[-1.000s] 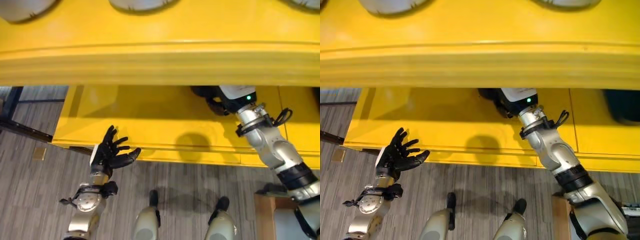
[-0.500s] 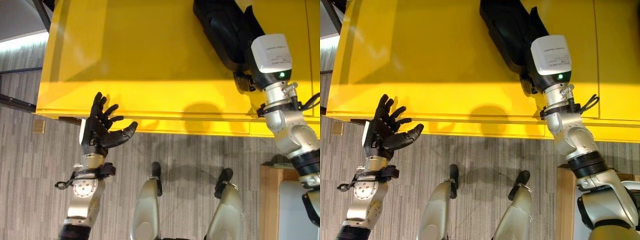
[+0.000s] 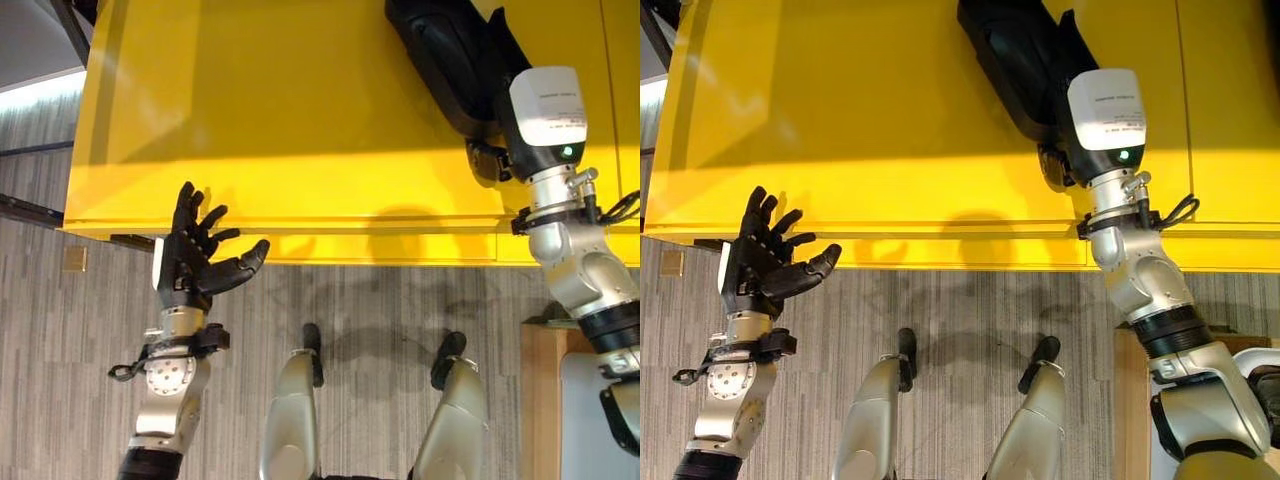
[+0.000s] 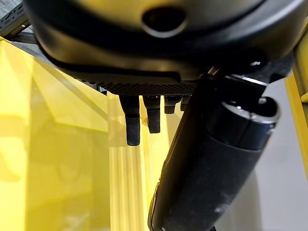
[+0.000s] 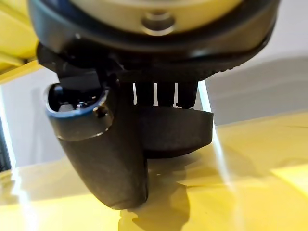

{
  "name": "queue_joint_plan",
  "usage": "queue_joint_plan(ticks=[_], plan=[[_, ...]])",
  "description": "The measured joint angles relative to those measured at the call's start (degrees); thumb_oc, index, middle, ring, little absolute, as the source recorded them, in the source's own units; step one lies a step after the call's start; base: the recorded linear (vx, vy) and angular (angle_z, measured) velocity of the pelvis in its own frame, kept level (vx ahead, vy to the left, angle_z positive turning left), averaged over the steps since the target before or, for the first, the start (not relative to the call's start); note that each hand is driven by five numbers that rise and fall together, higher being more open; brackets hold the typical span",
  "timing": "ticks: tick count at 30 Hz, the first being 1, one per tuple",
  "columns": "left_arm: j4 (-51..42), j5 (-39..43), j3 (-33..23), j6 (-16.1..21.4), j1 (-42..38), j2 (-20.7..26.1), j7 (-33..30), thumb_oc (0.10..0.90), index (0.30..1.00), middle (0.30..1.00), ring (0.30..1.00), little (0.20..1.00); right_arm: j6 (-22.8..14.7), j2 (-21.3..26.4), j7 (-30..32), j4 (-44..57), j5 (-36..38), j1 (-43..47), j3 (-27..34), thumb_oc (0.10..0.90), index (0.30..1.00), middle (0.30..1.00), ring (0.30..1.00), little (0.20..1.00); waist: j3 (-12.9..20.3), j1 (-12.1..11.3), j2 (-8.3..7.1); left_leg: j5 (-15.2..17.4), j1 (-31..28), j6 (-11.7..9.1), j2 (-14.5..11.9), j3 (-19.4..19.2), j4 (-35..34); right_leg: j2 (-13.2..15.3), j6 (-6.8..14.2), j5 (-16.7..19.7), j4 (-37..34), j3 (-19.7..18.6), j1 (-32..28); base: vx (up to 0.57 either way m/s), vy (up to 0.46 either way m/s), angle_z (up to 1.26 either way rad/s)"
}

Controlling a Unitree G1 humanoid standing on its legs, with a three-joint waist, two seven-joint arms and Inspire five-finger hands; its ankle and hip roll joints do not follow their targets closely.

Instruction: Move parts from the plastic box to the shelf.

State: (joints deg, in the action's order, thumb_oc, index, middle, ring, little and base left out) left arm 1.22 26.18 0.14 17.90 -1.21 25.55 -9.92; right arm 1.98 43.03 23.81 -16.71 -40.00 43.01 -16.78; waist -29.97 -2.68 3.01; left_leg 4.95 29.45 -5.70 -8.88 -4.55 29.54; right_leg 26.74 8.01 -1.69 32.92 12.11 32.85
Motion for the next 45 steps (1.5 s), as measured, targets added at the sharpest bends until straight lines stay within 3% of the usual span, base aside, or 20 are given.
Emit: queue_joint_plan(ticks=[13,25,36,37,38,39,40,45], plan=[[1.28,-0.12,0.35,-0.21,0.16,-0.02,-1.87,0.9,1.0,1.0,1.0,1.0,2.32,-11.73,7.52,-3.58,4.29,-2.15,5.11,0.4,0.3,0.3,0.3,0.3,0.08,0.9,0.14,-0.01,-1.68,-0.02,-0.01,-0.14,-0.66,-0.06,-0.12,0.1,-0.44,0.03,-1.65,0.0,-0.001,0.0],[1.29,-0.85,0.39,-0.11,0.18,-0.02,-2.2,0.9,1.0,1.0,1.0,1.0,2.38,-11.74,9.06,-3.44,4.13,-2.62,5.06,0.4,0.3,0.3,0.3,0.3,0.09,0.9,0.27,-0.08,-1.63,-0.14,-0.01,-0.03,-0.88,-0.06,-0.07,0.06,-0.39,0.1,-1.53,0.0,0.0,0.0],[1.04,-1.89,0.33,0.08,0.31,-0.02,-2.33,0.9,1.0,1.0,1.0,1.0,1.59,-7.66,6.49,-1.7,3.95,-2.75,3.68,0.4,0.3,0.3,0.3,0.3,0.05,0.83,0.47,-0.07,-1.3,-0.14,-0.02,0.04,-0.98,-0.04,0.07,-0.04,-0.42,0.22,-1.25,0.0,0.0,0.0],[0.94,-1.89,0.3,0.07,0.33,-0.02,-2.17,0.9,1.0,1.0,1.0,1.0,1.06,-6.23,5.59,-1.48,3.84,-2.8,3.25,0.531,0.484,0.484,0.484,0.484,0.05,0.78,0.47,-0.07,-1.27,-0.14,-0.03,0.07,-1.01,-0.04,0.1,-0.09,-0.41,0.28,-1.26,0.0,0.0,0.0],[0.93,-1.89,0.23,0.07,0.32,-0.02,-2.02,0.9,1.0,1.0,1.0,1.0,0.81,-5.1,5.13,-1.3,3.3,-2.8,2.55,0.531,0.484,0.484,0.484,0.484,0.05,0.77,0.47,-0.07,-1.24,-0.15,-0.02,0.07,-1.05,-0.03,0.11,-0.1,-0.41,0.3,-1.25,0.0,0.0,0.0],[0.94,-1.89,0.18,0.07,0.36,-0.02,-1.96,0.9,1.0,1.0,1.0,1.0,0.71,-3.25,4.5,-0.84,2.35,-2.71,1.36,0.792,0.849,0.849,0.849,0.849,0.05,0.72,0.47,-0.07,-1.23,-0.15,-0.01,0.09,-1.04,-0.02,0.11,-0.11,-0.42,0.32,-1.26,0.0,0.0,0.0],[0.94,-1.89,0.17,0.07,0.37,-0.03,-1.99,0.9,1.0,1.0,1.0,1.0,0.59,-2.7,3.69,-0.49,1.64,-2.63,1.28,0.9,1.0,1.0,1.0,1.0,0.05,0.72,0.46,-0.07,-1.25,-0.15,-0.02,0.14,-1.04,-0.03,0.07,-0.15,-0.41,0.43,-1.36,0.0,0.0,0.0],[0.97,-1.9,-0.21,0.07,0.45,-0.27,-1.95,0.9,1.0,1.0,1.0,1.0,0.77,-2.22,1.39,0.82,1.7,-2.99,1.7,0.9,1.0,1.0,1.0,1.0,0.04,0.84,0.45,-0.07,-1.26,-0.15,-0.1,0.32,-1.07,-0.01,0.0,-0.57,0.04,0.63,-1.33,0.0,0.0,0.0]])
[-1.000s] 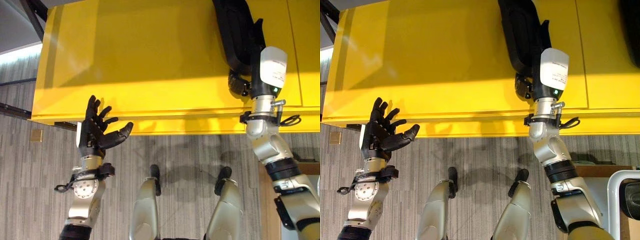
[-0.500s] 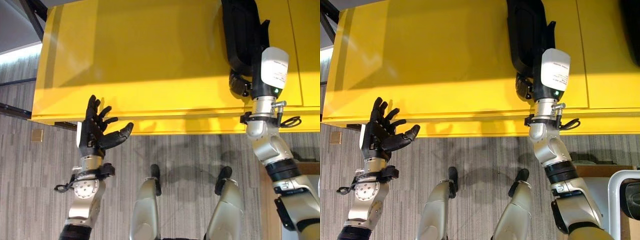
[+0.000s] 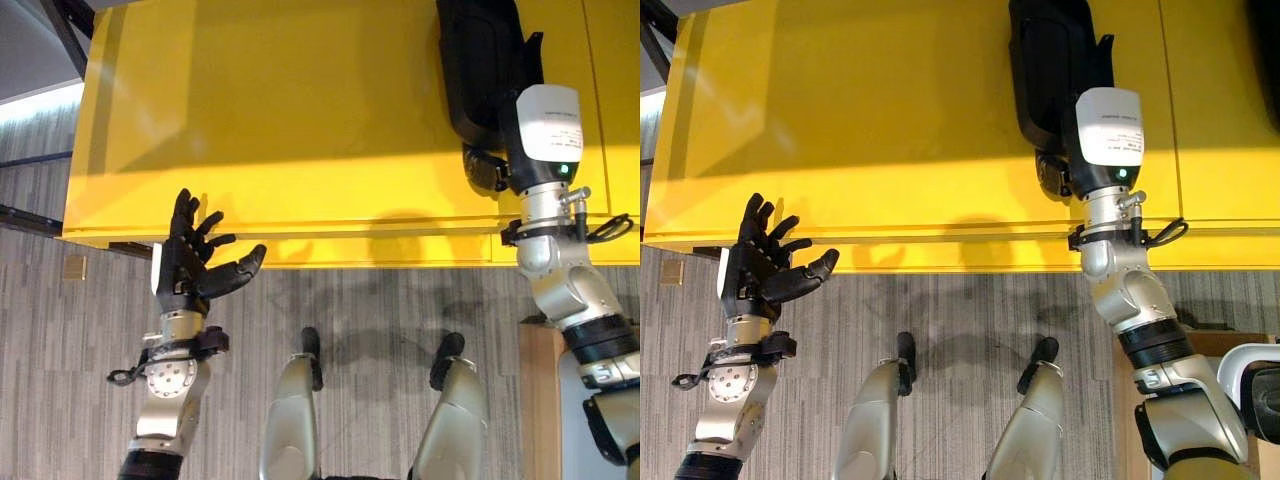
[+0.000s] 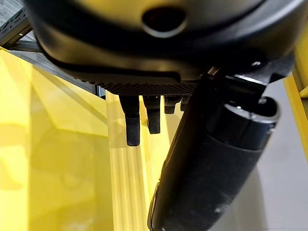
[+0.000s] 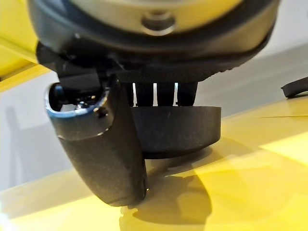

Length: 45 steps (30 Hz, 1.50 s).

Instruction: Move parts from the plastic box to the shelf.

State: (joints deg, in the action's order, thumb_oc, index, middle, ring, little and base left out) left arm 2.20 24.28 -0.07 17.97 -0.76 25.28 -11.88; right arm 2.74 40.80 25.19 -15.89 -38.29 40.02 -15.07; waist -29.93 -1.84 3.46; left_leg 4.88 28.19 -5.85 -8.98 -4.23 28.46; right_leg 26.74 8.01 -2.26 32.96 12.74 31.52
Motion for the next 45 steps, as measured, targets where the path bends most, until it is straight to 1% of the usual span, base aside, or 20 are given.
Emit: queue_joint_plan(ticks=[2,5,7,10,14,17,19,27,29,35,38,42,45], plan=[[0.1,-0.25,-0.21,-0.01,0.03,-0.47,0.01,0.9,1.0,1.0,1.0,1.0,0.11,0.13,-1.35,2.27,0.17,-1.06,0.71,0.9,1.0,1.0,1.0,1.0,-0.01,0.09,-0.02,0.0,0.01,-0.01,-0.06,0.06,-0.08,-0.03,-0.05,-0.07,0.03,0.11,0.02,0.0,0.0,0.0],[-0.05,-0.36,-1.17,-0.01,0.43,-1.7,-0.01,0.9,1.0,1.0,1.0,1.0,-0.01,1.67,-3.91,6.39,0.24,-3.24,1.24,0.9,1.0,1.0,1.0,1.0,-0.03,0.09,-0.06,0.01,0.01,-0.02,-0.07,0.06,-0.19,-0.1,-0.04,-0.12,-0.04,0.15,0.04,0.0,0.0,0.0],[0.0,-0.4,-1.7,-0.04,0.58,-1.72,-0.05,0.9,1.0,1.0,1.0,1.0,-0.31,2.05,-4.24,7.21,0.26,-3.99,1.3,0.9,1.0,1.0,1.0,1.0,-0.05,0.31,-0.09,0.01,0.0,-0.03,-0.1,0.03,-0.21,-0.13,-0.01,-0.15,-0.02,0.12,0.07,0.0,0.0,0.0],[-0.55,-0.42,-2.54,-0.16,1.19,-1.79,0.02,0.9,1.0,1.0,1.0,1.0,-0.56,3.44,-7.22,11.9,0.27,-6.21,1.89,0.9,1.0,1.0,1.0,1.0,-0.21,0.54,-0.38,0.03,0.0,-0.05,-0.22,0.04,-0.22,-0.29,0.0,-0.28,-0.01,0.12,0.13,0.0,0.0,0.0],[-0.81,-0.44,-3.57,-0.11,1.83,-1.8,0.0,0.9,1.0,1.0,1.0,1.0,-1.85,3.68,-8.62,13.74,0.24,-8.03,1.89,0.9,1.0,1.0,1.0,1.0,-0.32,0.66,-0.58,0.35,0.08,-0.33,-0.83,-0.1,0.2,-0.83,-0.04,-0.31,0.13,0.11,0.11,0.0,-0.008,-0.05],[-0.79,-0.44,-4.79,-0.14,2.06,-1.82,-0.08,0.9,1.0,1.0,1.0,1.0,-2.26,4.67,-10.24,15.53,0.19,-8.73,2.14,0.9,1.0,1.0,1.0,1.0,-0.54,1.54,-1.01,0.37,0.04,-0.36,-0.93,-0.05,0.17,-0.92,-0.13,-0.48,0.11,0.12,0.15,0.0,0.0,0.0],[-1.04,-0.46,-5.02,-0.14,2.38,-1.96,-0.25,0.9,1.0,1.0,1.0,1.0,-2.4,4.96,-10.83,17.74,0.16,-10.18,3.03,0.9,1.0,1.0,1.0,1.0,-0.59,1.59,-1.09,0.39,0.04,-0.38,-0.95,-0.05,0.16,-0.95,-0.13,-0.51,0.1,0.13,0.17,0.0,0.0,0.0],[-1.27,-0.48,-6.01,-0.26,2.83,-1.95,-0.02,0.9,1.0,1.0,1.0,1.0,-3.98,6.33,-11.85,21.9,0.1,-11.89,4.24,0.9,1.0,1.0,1.0,1.0,-0.71,1.84,-1.36,0.55,-0.04,-0.56,-1.01,-0.07,0.16,-1.07,-0.14,-0.51,0.03,-0.02,0.25,0.0,0.0,0.0],[-1.23,-0.48,-6.21,-0.27,2.87,-1.95,-0.03,0.9,1.0,1.0,1.0,1.0,-4.22,6.42,-11.97,23.87,0.11,-12.59,5.23,0.9,1.0,1.0,1.0,1.0,-0.71,1.85,-1.36,0.55,-0.05,-0.56,-1.02,-0.08,0.17,-1.13,-0.13,-0.51,-0.01,-0.05,0.25,0.0,0.0,0.0],[-1.26,-2.02,-6.8,-0.36,3.34,-1.96,-0.14,0.9,1.0,1.0,1.0,1.0,-5.18,6.76,-11.94,29.77,0.12,-12.67,5.4,0.9,1.0,1.0,1.0,1.0,-0.76,1.91,-1.46,0.63,-0.39,-0.6,-1.11,-0.3,0.2,-1.36,0.01,-0.37,-0.1,-0.44,0.16,0.0,0.001,-0.01],[-1.89,-2.22,-6.77,-0.41,3.54,-1.95,-0.16,0.9,1.0,1.0,1.0,1.0,-7.13,6.76,-11.37,32.24,-0.07,-12.76,6.16,0.9,1.0,1.0,1.0,1.0,-0.76,1.91,-1.52,0.64,-0.48,-0.59,-1.16,-0.3,0.24,-1.47,0.14,-0.09,-0.02,-0.43,-0.05,0.0,0.0,0.0],[-1.66,-2.49,-6.69,-0.7,3.8,-1.96,-0.44,0.9,1.0,1.0,1.0,1.0,-8.71,6.72,-10.44,33.42,-2.22,-13.68,7.03,0.9,1.0,1.0,1.0,1.0,-0.73,1.98,-1.84,0.61,-1.79,-0.61,-1.68,-0.75,-0.35,-2.25,0.26,1.13,-2.12,-0.26,-1.79,0.0,-0.003,-0.08],[-1.38,-2.62,-6.54,-1.99,4.02,-1.97,-0.5,0.9,1.0,1.0,1.0,1.0,-8.92,5.68,-10.17,33.75,-2.25,-16.74,7.36,0.9,1.0,1.0,1.0,1.0,-0.67,2.01,-2.01,0.57,-4.23,-0.65,-1.99,-1.28,-1.97,-2.94,0.1,1.7,-4.24,-0.12,-4.02,0.01,-0.015,-0.09]])
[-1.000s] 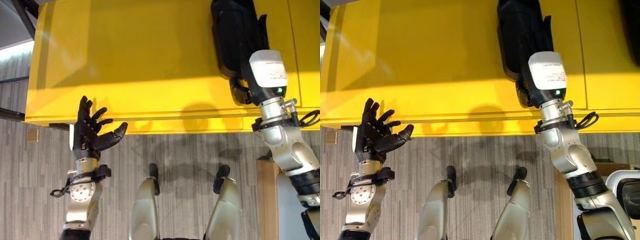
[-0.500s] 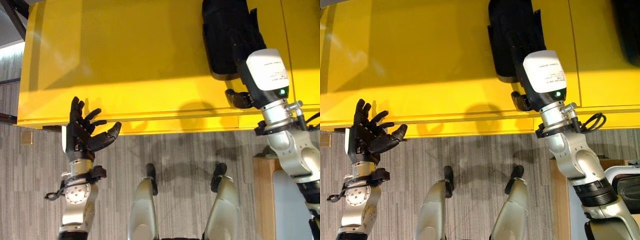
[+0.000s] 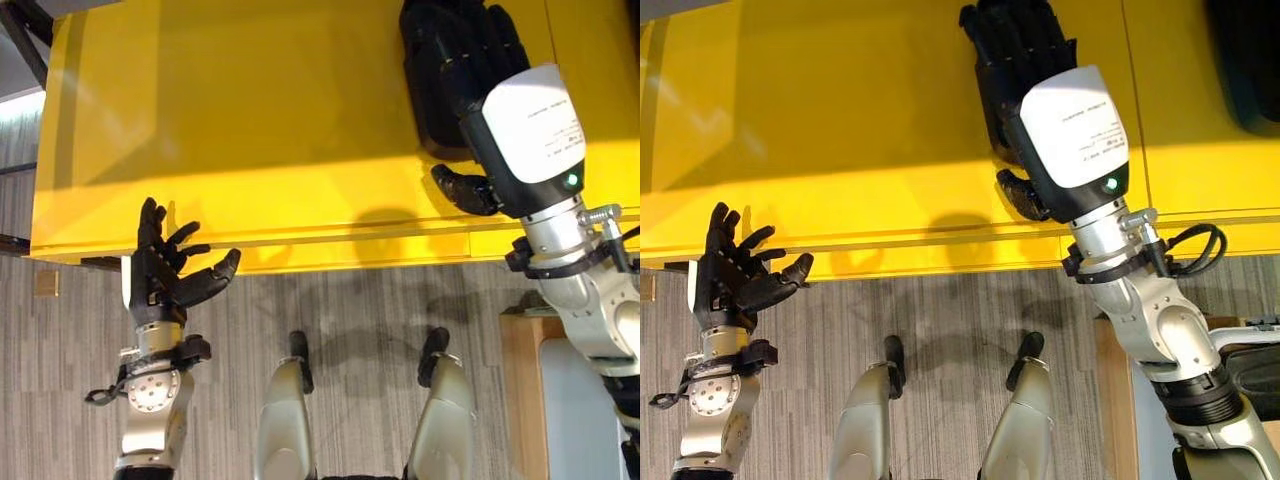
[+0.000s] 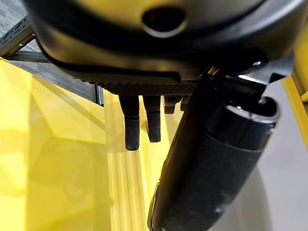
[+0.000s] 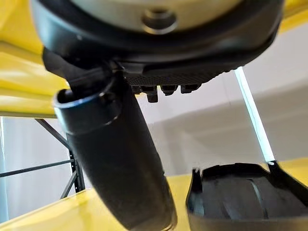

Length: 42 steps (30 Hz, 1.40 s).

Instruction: Move parts from the plastic box to the shelf.

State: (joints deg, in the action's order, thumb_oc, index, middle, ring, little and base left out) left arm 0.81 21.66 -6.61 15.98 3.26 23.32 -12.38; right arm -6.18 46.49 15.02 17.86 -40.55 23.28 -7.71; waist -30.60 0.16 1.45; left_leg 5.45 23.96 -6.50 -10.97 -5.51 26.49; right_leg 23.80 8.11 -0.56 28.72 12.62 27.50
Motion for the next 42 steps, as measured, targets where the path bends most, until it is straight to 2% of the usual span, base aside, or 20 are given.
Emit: queue_joint_plan(ticks=[4,7,9,11,14,19,20,24,26,27,28,29,30,31,32,33,34,37,39,42], plan=[[1.58,-0.06,0.06,-0.62,0.93,-0.74,-1.12,0.9,1.0,1.0,1.0,1.0,-0.61,-2.99,0.17,0.55,0.08,-6.33,0.81,0.9,1.0,1.0,1.0,1.0,0.19,1.12,-0.42,-1.78,-4.78,-0.82,-0.48,-0.44,-4.96,-1.1,0.44,1.3,-4.23,0.94,-4.22,0.07,-0.063,-0.05],[2.3,-0.04,-0.48,-1.76,4.11,-2.62,-2.41,0.9,1.0,1.0,1.0,1.0,-1.62,-10.06,1.15,1.43,1.0,-15.74,1.32,0.9,1.0,1.0,1.0,1.0,1.74,1.19,-1.09,-4.42,-12.04,-1.45,-1.76,-1.65,-12.76,-3.63,0.55,2.26,-9.34,2.48,-10.17,0.03,-0.028,-0.14],[2.35,-0.05,-0.53,-0.91,5.73,-2.33,-2.42,0.9,1.0,1.0,1.0,1.0,-2.6,-7.62,1.81,2.11,1.6,-16.14,2.03,0.9,1.0,1.0,1.0,1.0,2.67,2.23,-1.05,-4.68,-12.03,-1.58,-2.16,-1.88,-13.54,-4.05,0.26,2.22,-9.07,2.2,-9.48,0.11,-0.084,-0.11],[3.26,-0.04,-0.2,-1.35,5.56,-2.59,-2.4,0.9,1.0,1.0,1.0,1.0,-2.58,-9.06,2.0,1.94,4.81,-18.2,2.9,0.9,1.0,1.0,1.0,1.0,3.59,2.54,-0.6,-7.02,-14.3,-2.35,-2.07,-1.46,-17.02,-4.39,0.3,2.36,-10.11,3.38,-11.54,0.07,-0.061,0.19],[4.69,-0.05,1.86,-2.12,6.57,-2.71,-2.16,0.9,1.0,1.0,1.0,1.0,-4.41,-9.44,1.68,1.92,8.94,-22.34,2.98,0.9,1.0,1.0,1.0,1.0,6.65,2.73,-0.38,-8.56,-16.72,-2.92,-2.9,-1.18,-20.48,-5.44,0.26,2.36,-11.87,4.98,-14.05,0.07,-0.068,0.13],[6.11,0.01,2.35,-3.09,9.51,-3.88,-1.92,0.9,1.0,1.0,1.0,1.0,-7.2,-11.71,0.2,1.5,17.2,-26.2,2.51,0.9,1.0,1.0,1.0,1.0,12.21,3.27,-0.33,-9.48,-20.08,-2.95,-4.34,-2.38,-24.37,-7.51,0.21,2.21,-13.25,4.51,-15.38,0.06,-0.118,-0.17],[6.01,0.2,2.17,-3.17,12.49,-4.0,-1.83,0.9,1.0,1.0,1.0,1.0,-8.08,-11.2,-0.63,1.44,19.27,-26.23,2.16,0.9,1.0,1.0,1.0,1.0,14.41,3.04,-0.36,-9.46,-21.41,-2.84,-6.05,-4.15,-24.94,-9.77,-0.1,2.03,-13.99,2.78,-15.03,0.05,-0.105,-0.59],[6.85,0.63,1.54,-3.29,15.19,-4.75,-1.82,0.9,1.0,1.0,1.0,1.0,-9.13,-10.97,-0.75,0.32,22.98,-24.96,1.55,0.9,1.0,1.0,1.0,1.0,17.45,3.06,-0.72,-8.01,-23.15,0.63,-8.02,-5.91,-24.12,-12.85,-1.7,0.92,-13.16,-0.52,-13.42,0.04,-0.056,-0.54],[6.64,0.67,2.29,-3.33,15.03,-5.11,-1.68,0.9,1.0,1.0,1.0,1.0,-9.12,-10.68,-0.87,-0.18,24.21,-24.38,1.16,0.9,1.0,1.0,1.0,1.0,17.84,2.63,-1.04,-7.11,-22.87,3.13,-7.78,-2.94,-22.31,-13.75,-2.49,1.03,-13.13,-1.8,-12.31,0.06,-0.073,-0.62],[7.09,0.78,2.19,-3.42,14.67,-6.44,-1.72,0.9,1.0,1.0,1.0,1.0,-9.16,-10.83,-1.75,-0.68,26.18,-24.3,0.43,0.9,1.0,1.0,1.0,1.0,17.89,0.81,-2.61,-3.17,-20.67,4.77,-3.87,7.35,-17.68,-14.04,-3.43,2.19,-14.54,-6.29,-12.42,0.15,-0.084,-0.73],[7.21,0.93,3.01,-3.44,14.49,-6.94,-0.71,0.9,1.0,1.0,1.0,1.0,-9.15,-10.57,-2.12,-0.69,26.74,-24.7,0.71,0.9,1.0,1.0,1.0,1.0,17.92,0.99,-2.93,-2.01,-19.29,3.36,-0.45,9.41,-16.39,-13.17,-3.23,2.39,-15.93,-7.31,-12.69,0.1,-0.033,-0.52],[6.8,1.03,5.05,-3.56,14.23,-6.85,0.78,0.9,1.0,1.0,1.0,1.0,-9.16,-10.39,-2.29,-0.67,27.68,-25.69,1.23,0.9,1.0,1.0,1.0,1.0,18.08,1.57,-3.02,-0.73,-17.12,4.36,4.36,9.49,-15.69,-12.14,-2.24,3.37,-19.53,-7.49,-14.02,0.12,-0.012,-0.15],[6.21,1.02,6.11,-3.81,13.73,-6.68,1.71,0.9,1.0,1.0,1.0,1.0,-8.79,-11.27,-2.52,-0.73,28.12,-26.21,1.12,0.9,1.0,1.0,1.0,1.0,18.21,0.95,-4.12,0.16,-16.45,6.39,7.62,10.49,-14.65,-10.56,-1.72,4.42,-22.15,-8.03,-14.58,0.04,0.028,-0.16],[5.57,1.01,6.76,-3.81,13.85,-7.5,1.85,0.9,1.0,1.0,1.0,1.0,-8.87,-10.73,-2.92,-0.65,28.31,-26.45,1.21,0.9,1.0,1.0,1.0,1.0,18.4,1.02,-3.87,0.96,-16.13,7.03,10.19,13.66,-16.55,-10.47,-0.36,3.94,-23.12,-8.61,-14.82,0.05,0.019,-0.51],[4.05,0.98,6.7,-3.81,14.25,-8.01,2.47,0.9,1.0,1.0,1.0,1.0,-8.99,-10.68,-3.55,-0.75,28.28,-26.25,1.25,0.9,1.0,1.0,1.0,1.0,18.14,-0.31,-2.64,-1.45,-15.93,4.57,9.47,14.85,-16.64,-12.45,-1.35,2.35,-15.75,-9.64,-11.68,0.01,0.008,-0.37],[2.42,0.95,6.57,-3.69,14.86,-6.55,2.94,0.9,1.0,1.0,1.0,1.0,-9.17,-12.23,-4.45,-0.62,28.3,-27.72,0.72,0.9,1.0,1.0,1.0,1.0,18.6,-0.12,-3.94,-1.16,-15.94,3.75,9.85,14.96,-16.95,-14.64,-1.73,-2.73,-4.92,-9.71,-10.73,0.0,0.002,-0.13],[1.88,0.93,6.46,-3.6,14.9,-5.84,3.12,0.9,1.0,1.0,1.0,1.0,-9.54,-12.27,-4.65,-0.45,28.27,-28.34,0.55,0.9,1.0,1.0,1.0,1.0,19.13,0.2,-5.29,-1.5,-16.32,3.71,10.29,14.68,-17.51,-15.25,-4.37,-6.2,-6.22,-8.57,-13.01,0.09,0.163,0.24],[-0.33,1.15,6.26,-4.11,15.24,-5.54,2.68,0.9,1.0,1.0,1.0,1.0,-9.72,-14.28,-5.6,-0.53,28.27,-26.74,0.47,0.9,1.0,1.0,1.0,1.0,18.76,0.74,-5.09,-3.75,-16.92,4.5,10.5,15.16,-18.04,-16.86,-2.91,-0.72,-13.72,-9.49,-15.3,0.17,0.199,-0.07],[-2.79,1.04,6.09,-4.1,16.42,-4.4,3.27,0.9,1.0,1.0,1.0,1.0,-10.3,-16.47,-6.37,-0.45,28.29,-26.43,0.44,0.9,1.0,1.0,1.0,1.0,18.75,-0.67,-5.03,-3.79,-18.71,4.67,10.28,13.55,-19.62,-17.02,-2.9,0.75,-17.56,-12.34,-16.87,0.11,0.138,-0.85],[-5.92,0.48,5.61,-2.84,13.3,-3.01,4.23,0.9,1.0,1.0,1.0,1.0,-10.21,-15.51,-7.57,-0.44,28.85,-28.45,1.69,0.9,1.0,1.0,1.0,1.0,18.92,1.42,-4.79,-5.05,-21.05,5.84,11.8,10.53,-22.9,-15.04,-1.97,2.48,-22.94,-12.19,-19.45,0.07,0.166,-0.47]])
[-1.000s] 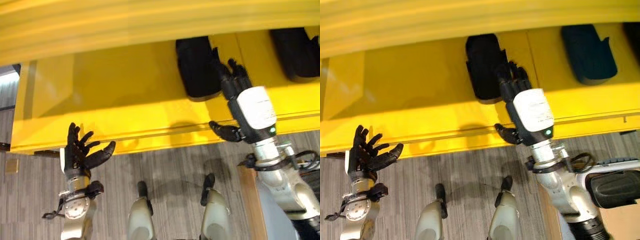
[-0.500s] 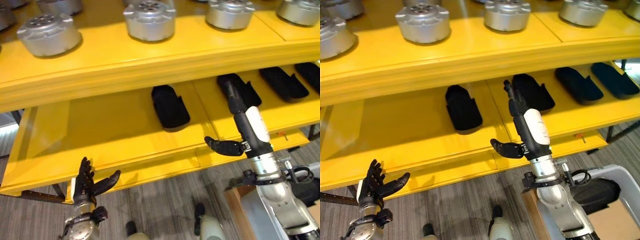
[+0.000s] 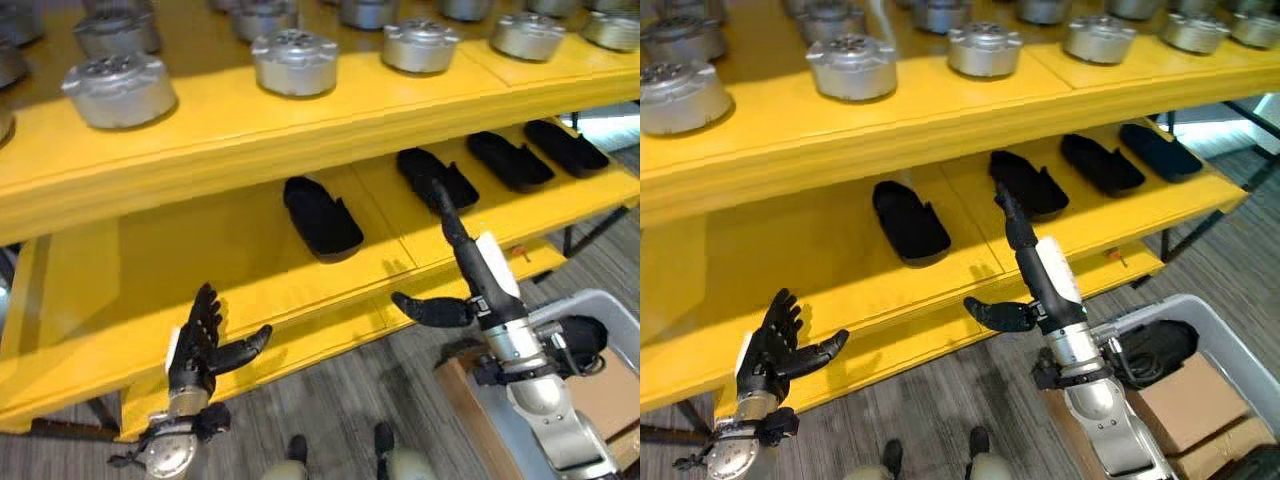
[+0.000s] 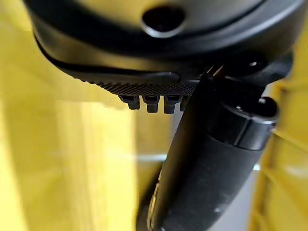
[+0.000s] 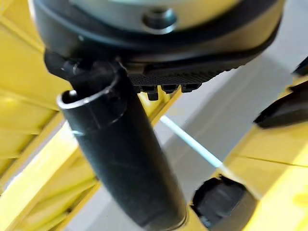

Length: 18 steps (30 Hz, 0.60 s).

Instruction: Move parts from the plastic box to the shelf.

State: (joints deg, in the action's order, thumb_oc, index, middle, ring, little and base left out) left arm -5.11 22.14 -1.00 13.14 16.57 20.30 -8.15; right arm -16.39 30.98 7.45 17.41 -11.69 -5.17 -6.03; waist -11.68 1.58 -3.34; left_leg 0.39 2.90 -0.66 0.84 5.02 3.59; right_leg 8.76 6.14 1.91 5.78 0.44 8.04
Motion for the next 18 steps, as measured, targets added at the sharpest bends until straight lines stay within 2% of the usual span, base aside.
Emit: queue_joint_plan(ticks=[5,7,8,12,15,16,17,18], plan=[[-2.41,-0.2,-0.49,0.66,-1.35,1.58,-0.22,0.9,1.0,1.0,1.0,1.0,0.18,-0.05,-1.1,0.0,0.0,-0.1,-0.21,0.9,1.0,1.0,1.0,1.0,0.05,0.13,-0.68,-0.34,-1.91,1.24,1.13,-3.71,-1.13,1.28,0.99,1.98,-1.83,-3.03,-0.34,0.04,0.107,-0.34],[-2.4,-0.32,-0.51,0.67,-1.4,1.6,-0.25,0.9,1.0,1.0,1.0,1.0,0.22,-0.21,-1.51,0.0,-0.02,-0.19,-0.37,0.9,1.0,1.0,1.0,1.0,0.36,0.07,-1.25,-0.19,-2.27,1.2,1.21,-4.95,-1.46,1.48,1.6,4.03,-3.18,-3.99,-0.69,0.05,0.075,-0.3],[-2.28,-0.36,-0.45,0.64,-1.5,1.61,-0.33,0.9,1.0,1.0,1.0,1.0,0.33,-0.22,-1.59,0.0,-0.03,-0.23,-0.38,0.9,1.0,1.0,1.0,1.0,0.39,0.38,-1.57,-0.27,-2.27,0.94,1.3,-5.35,-1.51,1.39,1.62,5.47,-3.62,-4.3,-0.68,0.06,0.063,-0.21],[-2.31,-0.54,-0.29,0.63,-1.43,1.63,-0.35,0.9,1.0,1.0,1.0,1.0,0.79,-0.42,-1.99,-0.01,-0.05,-0.6,-0.56,0.9,1.0,1.0,1.0,1.0,0.35,0.91,-1.8,-0.01,-3.97,0.65,1.03,-6.77,-2.23,0.43,1.52,6.06,-3.63,-4.97,-1.08,0.01,0.078,-0.27],[-2.36,-0.6,-0.54,0.65,-1.87,2.16,-0.53,0.9,1.0,1.0,1.0,1.0,0.93,-1.31,-2.05,-0.02,-0.05,-0.96,-1.06,0.9,1.0,1.0,1.0,1.0,0.26,1.33,-2.17,0.63,-5.15,0.82,0.27,-11.36,-2.69,-1.02,2.66,9.27,-3.68,-8.04,0.41,-0.08,0.037,-0.87],[-2.3,-0.74,-0.35,0.67,-2.69,2.47,-0.58,0.9,1.0,1.0,1.0,1.0,1.1,-1.35,-1.96,-0.12,-0.06,-0.58,-1.25,0.9,1.0,1.0,1.0,1.0,-0.02,1.82,-2.7,1.89,-4.89,1.47,0.44,-14.28,-1.29,-1.66,2.8,12.35,-4.49,-7.79,1.69,-0.14,-0.009,-1.51],[-2.32,-0.75,-0.52,0.98,-2.83,2.98,-1.28,0.9,1.0,1.0,1.0,1.0,1.59,-1.43,-1.91,-0.56,-0.07,1.45,-2.81,0.9,1.0,1.0,1.0,1.0,-0.38,0.54,-2.5,3.26,-3.39,2.74,-0.09,-15.62,0.25,-2.94,4.86,17.67,-6.79,-7.2,3.39,-0.11,-0.019,-1.7],[-1.39,-1.05,-0.51,0.94,-3.82,3.97,-1.23,0.9,1.0,1.0,1.0,1.0,1.4,-1.89,-1.77,-1.56,-0.08,3.31,-4.1,0.9,1.0,1.0,1.0,1.0,-0.89,0.76,-1.94,3.06,-2.0,2.82,-2.1,-18.55,2.14,-1.9,3.86,14.97,-7.99,-0.7,3.26,-0.06,-0.11,-1.43]])
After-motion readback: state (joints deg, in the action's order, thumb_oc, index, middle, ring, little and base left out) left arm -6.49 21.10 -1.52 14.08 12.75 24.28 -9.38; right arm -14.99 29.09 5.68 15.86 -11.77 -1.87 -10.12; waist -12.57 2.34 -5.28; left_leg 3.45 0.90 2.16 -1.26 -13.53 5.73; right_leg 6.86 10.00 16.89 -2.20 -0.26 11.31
